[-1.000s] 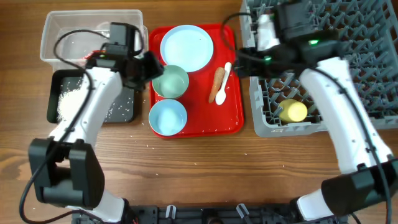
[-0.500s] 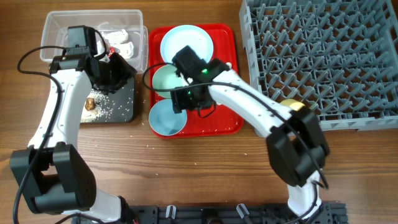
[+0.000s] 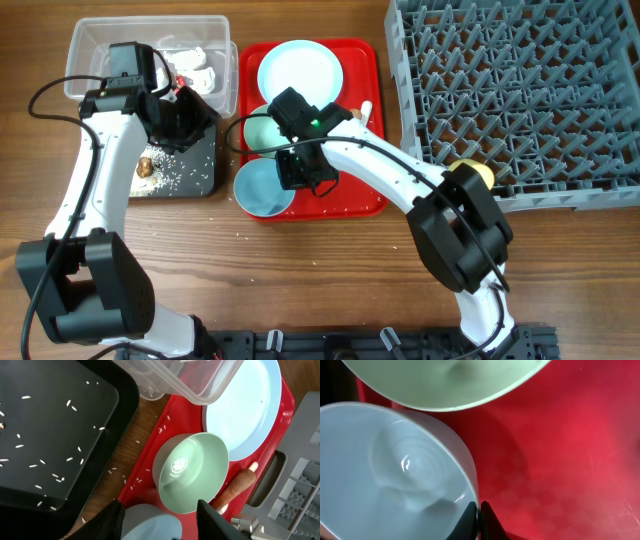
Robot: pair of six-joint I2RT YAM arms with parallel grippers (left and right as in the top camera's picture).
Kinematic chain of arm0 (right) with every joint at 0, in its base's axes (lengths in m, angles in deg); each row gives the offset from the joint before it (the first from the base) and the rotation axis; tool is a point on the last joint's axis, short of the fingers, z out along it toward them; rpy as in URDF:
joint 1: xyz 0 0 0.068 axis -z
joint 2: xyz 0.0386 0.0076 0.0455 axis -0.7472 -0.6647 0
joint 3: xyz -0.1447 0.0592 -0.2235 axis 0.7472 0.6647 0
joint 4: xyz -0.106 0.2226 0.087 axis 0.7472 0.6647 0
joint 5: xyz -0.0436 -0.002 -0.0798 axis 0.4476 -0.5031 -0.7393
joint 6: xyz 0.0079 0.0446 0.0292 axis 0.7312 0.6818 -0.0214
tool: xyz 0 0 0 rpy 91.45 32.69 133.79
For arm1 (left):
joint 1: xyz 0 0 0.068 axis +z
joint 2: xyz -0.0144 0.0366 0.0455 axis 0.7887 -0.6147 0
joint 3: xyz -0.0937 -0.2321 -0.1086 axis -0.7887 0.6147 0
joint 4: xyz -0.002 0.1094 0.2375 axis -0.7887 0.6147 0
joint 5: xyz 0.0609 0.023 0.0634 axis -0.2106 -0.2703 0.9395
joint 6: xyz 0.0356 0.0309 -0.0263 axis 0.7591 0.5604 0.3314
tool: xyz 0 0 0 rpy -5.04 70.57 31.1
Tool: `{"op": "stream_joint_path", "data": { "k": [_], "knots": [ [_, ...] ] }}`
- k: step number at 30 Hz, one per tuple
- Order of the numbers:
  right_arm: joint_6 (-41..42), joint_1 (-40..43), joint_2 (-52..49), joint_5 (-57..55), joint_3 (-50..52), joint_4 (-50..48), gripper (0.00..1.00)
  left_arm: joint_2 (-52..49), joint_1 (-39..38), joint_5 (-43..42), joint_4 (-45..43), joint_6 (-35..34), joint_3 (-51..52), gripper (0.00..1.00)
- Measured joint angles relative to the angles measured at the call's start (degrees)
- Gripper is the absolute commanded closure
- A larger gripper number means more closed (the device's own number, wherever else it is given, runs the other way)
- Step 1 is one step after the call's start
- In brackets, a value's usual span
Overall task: Sort waste into correct bins and load items into the dishwasher rack
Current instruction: 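Carry the blue bowl into the dish rack and release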
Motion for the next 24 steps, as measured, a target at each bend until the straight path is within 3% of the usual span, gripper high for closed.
{"op": "stream_joint_path", "data": {
  "k": [2,6,11,14,17,20,24],
  "knots": [
    [0.2,0.0,0.0,0.0,0.0,0.1,0.96,0.0,0.0,0.0,0.0,0.0,0.0,0.36],
    [0.2,0.4,2.0,-0.5,0.0,2.6,0.96,0.0,0.0,-0.2,0.0,-0.5,0.0,0.22],
    [-0.1,3.3,16.6,-6.6,0.2,4.5,0.96,0.0,0.0,-0.4,0.0,-0.5,0.0,0.07],
    [-0.1,8.2,27.6,-17.9,0.0,4.8,0.96,0.0,0.0,-0.4,0.0,-0.7,0.0,0.02],
    [-1.3,13.0,32.0,-33.1,-0.2,2.9,0.96,0.0,0.0,-0.4,0.0,-0.7,0.0,0.02],
    [-7.0,18.0,30.6,-50.6,0.0,-8.3,0.96,0.0,0.0,-0.4,0.3,-0.7,0.0,0.05],
    [-20.1,22.0,26.6,-59.0,0.0,-27.5,0.96,0.0,-0.9,-0.4,1.0,-0.1,0.0,0.03]
  ]
}}
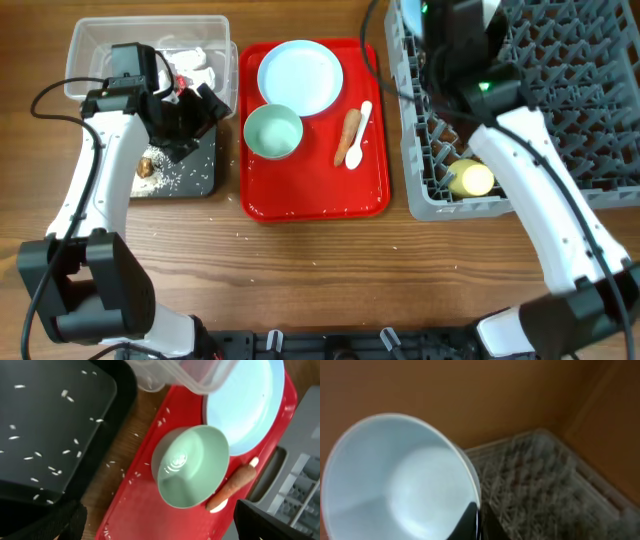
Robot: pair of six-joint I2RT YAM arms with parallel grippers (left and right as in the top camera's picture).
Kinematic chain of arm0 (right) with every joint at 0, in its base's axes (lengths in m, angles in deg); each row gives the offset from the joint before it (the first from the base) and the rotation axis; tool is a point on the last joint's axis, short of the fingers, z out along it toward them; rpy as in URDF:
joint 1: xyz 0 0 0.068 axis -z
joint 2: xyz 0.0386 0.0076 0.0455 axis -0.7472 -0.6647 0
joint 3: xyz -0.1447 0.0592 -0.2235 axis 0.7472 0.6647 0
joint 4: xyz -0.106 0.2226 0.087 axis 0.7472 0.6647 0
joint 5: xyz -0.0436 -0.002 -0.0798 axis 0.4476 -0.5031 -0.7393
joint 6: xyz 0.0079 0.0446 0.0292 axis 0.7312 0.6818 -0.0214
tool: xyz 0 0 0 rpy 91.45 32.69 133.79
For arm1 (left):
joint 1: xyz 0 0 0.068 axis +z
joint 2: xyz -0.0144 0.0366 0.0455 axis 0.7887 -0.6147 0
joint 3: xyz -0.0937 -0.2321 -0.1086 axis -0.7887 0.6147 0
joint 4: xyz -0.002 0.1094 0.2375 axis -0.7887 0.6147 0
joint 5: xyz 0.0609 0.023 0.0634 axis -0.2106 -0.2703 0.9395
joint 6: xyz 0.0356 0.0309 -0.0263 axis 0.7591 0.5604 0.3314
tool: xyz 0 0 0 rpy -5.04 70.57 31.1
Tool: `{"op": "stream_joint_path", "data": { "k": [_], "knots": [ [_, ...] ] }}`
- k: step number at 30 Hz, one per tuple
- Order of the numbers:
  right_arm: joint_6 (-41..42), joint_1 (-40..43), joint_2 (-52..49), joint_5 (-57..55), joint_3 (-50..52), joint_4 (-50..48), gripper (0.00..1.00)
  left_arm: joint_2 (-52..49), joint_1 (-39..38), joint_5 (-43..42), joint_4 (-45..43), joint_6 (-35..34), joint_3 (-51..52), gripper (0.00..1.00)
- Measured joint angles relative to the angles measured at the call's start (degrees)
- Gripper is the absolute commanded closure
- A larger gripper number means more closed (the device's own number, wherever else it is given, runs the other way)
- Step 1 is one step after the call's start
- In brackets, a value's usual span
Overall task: Sort waste into correct bins and load items into the dishwasher rack
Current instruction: 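Carry the blue bowl into the dish rack and release, then move right gripper back to the red tray toward the green bowl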
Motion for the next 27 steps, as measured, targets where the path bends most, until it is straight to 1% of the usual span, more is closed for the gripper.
{"op": "stream_joint_path", "data": {
  "k": [1,2,3,4,7,10,13,17,22,27],
  "knots": [
    [-5.9,1.5,-2.4,-1.5,0.0,-7.5,0.96,0.0,-0.7,0.0,-0.2,0.9,0.0,0.02],
    [-9.9,2.4,-4.0,-2.2,-0.1,-11.5,0.96,0.0,-2.1,0.0,-0.2,1.2,0.0,0.02],
    [-11.9,2.9,-5.2,-2.7,0.1,-14.1,0.96,0.0,-2.6,0.0,-0.3,1.4,0.0,0.02],
    [-18.3,4.1,-8.6,-3.3,-0.1,-22.3,0.96,0.0,-3.7,0.1,-0.3,1.6,0.0,0.02],
    [-29.0,5.7,-15.8,-4.1,-0.1,-34.7,0.96,0.1,-6.3,0.5,-1.2,2.5,0.0,0.02],
    [-40.5,6.4,-23.6,-4.5,0.0,-44.4,0.96,0.1,-7.9,1.4,-1.6,3.0,0.0,0.02],
    [-48.9,6.5,-29.7,-4.5,0.0,-51.0,0.96,0.1,-8.2,1.8,-1.6,3.1,0.0,0.02],
    [-54.2,7.1,-33.4,-4.5,0.0,-52.2,0.96,0.1,-8.2,2.1,-1.7,3.1,0.0,0.01],
    [-56.0,7.9,-33.7,-4.4,0.0,-52.0,0.96,0.1,-8.2,2.2,-1.9,3.1,0.0,0.00],
    [-56.5,7.9,-33.7,-4.4,-0.1,-46.4,0.96,0.1,-8.2,2.3,-2.1,3.1,0.0,0.01]
  ]
}}
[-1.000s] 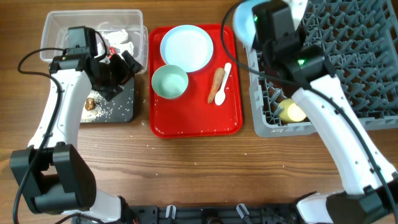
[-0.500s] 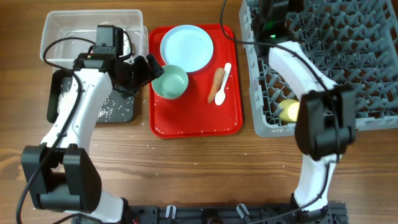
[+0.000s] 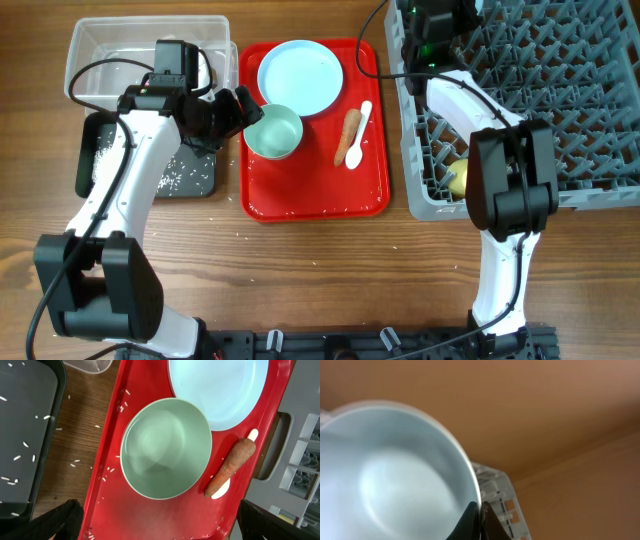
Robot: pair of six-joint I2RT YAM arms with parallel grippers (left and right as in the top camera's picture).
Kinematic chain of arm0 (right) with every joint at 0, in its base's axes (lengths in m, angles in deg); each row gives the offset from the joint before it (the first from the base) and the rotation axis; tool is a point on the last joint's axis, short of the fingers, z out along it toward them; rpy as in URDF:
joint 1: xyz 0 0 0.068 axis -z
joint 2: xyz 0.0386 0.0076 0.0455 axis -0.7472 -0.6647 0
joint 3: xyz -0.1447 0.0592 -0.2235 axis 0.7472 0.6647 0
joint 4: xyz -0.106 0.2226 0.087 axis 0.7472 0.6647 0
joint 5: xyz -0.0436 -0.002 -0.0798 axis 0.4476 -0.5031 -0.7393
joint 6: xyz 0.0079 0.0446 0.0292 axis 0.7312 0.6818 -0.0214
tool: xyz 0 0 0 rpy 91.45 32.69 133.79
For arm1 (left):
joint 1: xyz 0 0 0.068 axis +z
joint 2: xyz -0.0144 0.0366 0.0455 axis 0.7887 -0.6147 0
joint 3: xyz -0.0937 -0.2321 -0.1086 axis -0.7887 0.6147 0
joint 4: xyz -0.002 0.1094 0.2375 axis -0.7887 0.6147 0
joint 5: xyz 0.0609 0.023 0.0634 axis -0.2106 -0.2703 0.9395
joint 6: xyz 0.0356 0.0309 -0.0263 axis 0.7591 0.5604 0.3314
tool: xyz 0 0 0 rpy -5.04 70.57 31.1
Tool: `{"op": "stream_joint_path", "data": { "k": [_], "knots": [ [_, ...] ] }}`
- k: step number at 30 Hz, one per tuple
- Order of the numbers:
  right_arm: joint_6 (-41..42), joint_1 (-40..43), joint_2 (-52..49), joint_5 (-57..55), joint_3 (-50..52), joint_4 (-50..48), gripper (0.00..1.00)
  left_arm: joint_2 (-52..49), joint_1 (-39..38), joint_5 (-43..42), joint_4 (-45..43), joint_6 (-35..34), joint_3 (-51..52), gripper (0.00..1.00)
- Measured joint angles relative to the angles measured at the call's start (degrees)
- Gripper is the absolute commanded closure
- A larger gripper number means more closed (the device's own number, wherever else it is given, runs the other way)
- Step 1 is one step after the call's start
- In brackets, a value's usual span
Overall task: Sort waste into correct bins and load items into the dishwasher rack
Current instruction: 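Move right gripper back to the red tray toward the green bowl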
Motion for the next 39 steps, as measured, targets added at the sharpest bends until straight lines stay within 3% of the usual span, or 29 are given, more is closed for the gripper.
{"op": "stream_joint_path", "data": {
  "k": [9,19,23,24,31,34,36,39],
  "knots": [
    [0.0,-0.8,0.0,-0.8,0.0,3.7,0.96,0.0,0.0,0.0,-1.2,0.0,0.0,0.00],
    [-0.2,-4.7,0.0,-9.2,0.0,4.7,0.94,0.0,0.0,0.0,-1.5,0.0,0.0,0.00],
    [-0.5,-6.5,0.0,-10.6,0.0,5.5,0.80,0.0,0.0,0.0,-1.5,0.0,0.0,0.00],
    [-0.4,-6.9,0.0,-10.8,0.0,6.2,0.68,0.0,0.0,0.0,-1.5,0.0,0.0,0.00],
    [-0.3,-10.1,-0.2,-11.2,0.0,8.9,0.26,0.0,0.0,0.0,-1.5,0.0,0.0,0.00],
    [-0.2,-11.2,-0.2,-11.6,0.0,9.0,0.16,0.0,0.0,0.1,-1.5,0.0,0.0,0.00],
    [0.1,-12.2,-0.2,-11.8,0.0,9.2,0.04,0.0,0.0,0.4,-1.5,0.0,0.0,0.00],
    [1.0,-13.5,-0.2,-11.8,0.0,9.2,0.00,0.0,0.0,0.4,-1.5,0.0,0.0,0.00]
  ]
}}
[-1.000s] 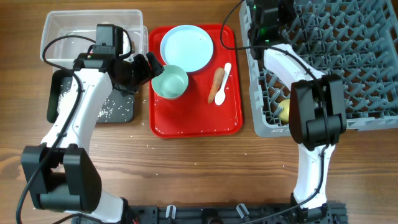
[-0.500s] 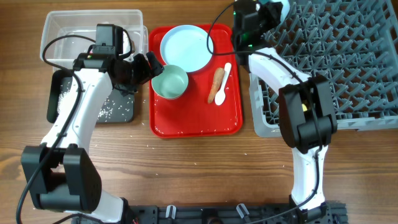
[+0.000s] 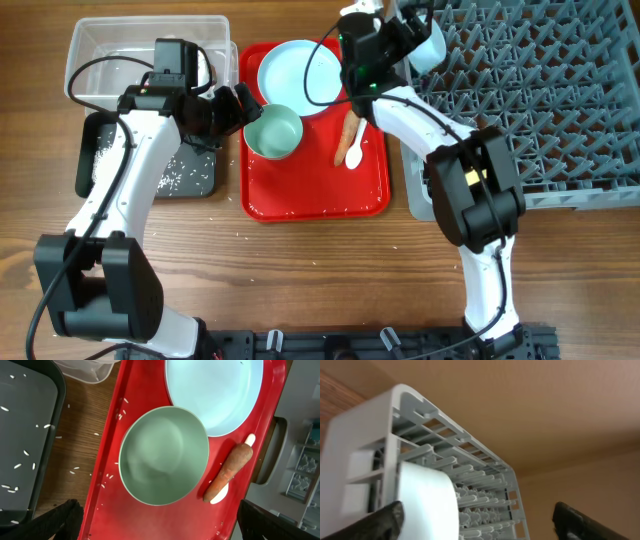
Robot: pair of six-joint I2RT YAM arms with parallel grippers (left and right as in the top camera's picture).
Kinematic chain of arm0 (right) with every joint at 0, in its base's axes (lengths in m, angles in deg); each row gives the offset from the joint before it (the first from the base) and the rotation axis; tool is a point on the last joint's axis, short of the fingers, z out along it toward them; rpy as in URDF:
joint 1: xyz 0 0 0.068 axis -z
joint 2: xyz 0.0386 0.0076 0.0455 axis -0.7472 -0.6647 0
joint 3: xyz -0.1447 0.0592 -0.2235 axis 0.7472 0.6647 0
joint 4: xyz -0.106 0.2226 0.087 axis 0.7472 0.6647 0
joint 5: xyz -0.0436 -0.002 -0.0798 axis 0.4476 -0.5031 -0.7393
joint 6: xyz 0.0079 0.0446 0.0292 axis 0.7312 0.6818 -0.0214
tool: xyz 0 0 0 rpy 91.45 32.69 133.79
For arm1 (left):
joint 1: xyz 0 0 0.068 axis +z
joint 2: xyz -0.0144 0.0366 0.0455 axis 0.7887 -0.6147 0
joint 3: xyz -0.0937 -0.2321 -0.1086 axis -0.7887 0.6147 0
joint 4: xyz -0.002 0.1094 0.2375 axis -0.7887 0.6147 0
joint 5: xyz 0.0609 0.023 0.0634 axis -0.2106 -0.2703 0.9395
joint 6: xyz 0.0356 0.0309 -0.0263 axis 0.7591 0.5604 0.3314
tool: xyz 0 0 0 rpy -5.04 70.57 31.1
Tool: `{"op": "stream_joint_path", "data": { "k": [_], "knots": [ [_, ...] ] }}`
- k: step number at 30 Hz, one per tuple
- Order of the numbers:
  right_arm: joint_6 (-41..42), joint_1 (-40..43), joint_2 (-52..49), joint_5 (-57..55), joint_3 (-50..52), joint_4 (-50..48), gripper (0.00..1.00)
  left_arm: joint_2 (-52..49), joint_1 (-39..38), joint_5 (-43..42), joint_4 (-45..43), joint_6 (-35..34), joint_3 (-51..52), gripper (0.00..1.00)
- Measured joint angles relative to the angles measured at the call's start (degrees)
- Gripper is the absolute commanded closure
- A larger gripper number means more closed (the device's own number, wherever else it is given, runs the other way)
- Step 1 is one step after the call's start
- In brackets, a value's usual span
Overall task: Sort waste into correct bins and load items into the dishwasher rack
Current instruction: 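Move right gripper back to the red tray toward the green bowl, then grasp the green bowl with right gripper and lift toward the rack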
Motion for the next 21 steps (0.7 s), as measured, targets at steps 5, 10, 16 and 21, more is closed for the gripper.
{"op": "stream_joint_path", "data": {
  "k": [5,10,16,21],
  "knots": [
    [6.6,-2.1,0.8,4.1,0.1,7.6,0.00,0.0,0.0,0.2,0.0,0.0,0.0,0.00],
    [23.3,-3.9,8.3,21.9,0.2,29.7,0.15,0.0,0.0,0.5,0.0,0.0,0.0,0.00],
    [47.8,-3.8,19.2,52.2,0.0,42.6,0.40,0.0,0.0,0.4,0.0,0.0,0.0,0.10],
    [68.7,-3.9,19.2,65.8,0.8,47.3,0.41,0.0,1.4,3.3,0.0,-3.2,0.0,0.12]
  ]
}}
